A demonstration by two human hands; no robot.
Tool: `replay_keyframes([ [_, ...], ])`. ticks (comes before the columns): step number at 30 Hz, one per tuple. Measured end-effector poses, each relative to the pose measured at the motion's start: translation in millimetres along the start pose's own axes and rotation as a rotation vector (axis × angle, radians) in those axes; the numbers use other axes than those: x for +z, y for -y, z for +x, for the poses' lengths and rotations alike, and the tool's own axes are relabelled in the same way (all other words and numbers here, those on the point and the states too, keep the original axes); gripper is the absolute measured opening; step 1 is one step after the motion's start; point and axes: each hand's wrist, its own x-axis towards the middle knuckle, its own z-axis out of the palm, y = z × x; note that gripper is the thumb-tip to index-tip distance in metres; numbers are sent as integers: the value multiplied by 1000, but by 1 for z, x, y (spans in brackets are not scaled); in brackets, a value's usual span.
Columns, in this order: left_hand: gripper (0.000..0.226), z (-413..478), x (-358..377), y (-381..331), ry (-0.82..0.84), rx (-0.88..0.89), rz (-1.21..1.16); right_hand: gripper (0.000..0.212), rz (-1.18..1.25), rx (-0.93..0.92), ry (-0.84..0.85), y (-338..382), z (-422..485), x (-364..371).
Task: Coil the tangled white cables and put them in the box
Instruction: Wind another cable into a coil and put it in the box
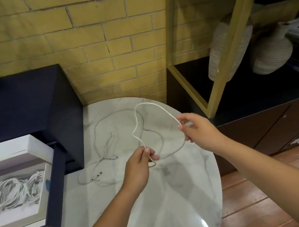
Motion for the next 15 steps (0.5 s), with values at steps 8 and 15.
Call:
replay_keyframes([
  [8, 32, -16, -6, -21, 127, 19, -44, 58, -469, -538, 114, 11, -19, 30],
  [15, 34, -37, -31, -21, 173, 83, 50, 14, -404, -605, 63, 24, -15, 35],
])
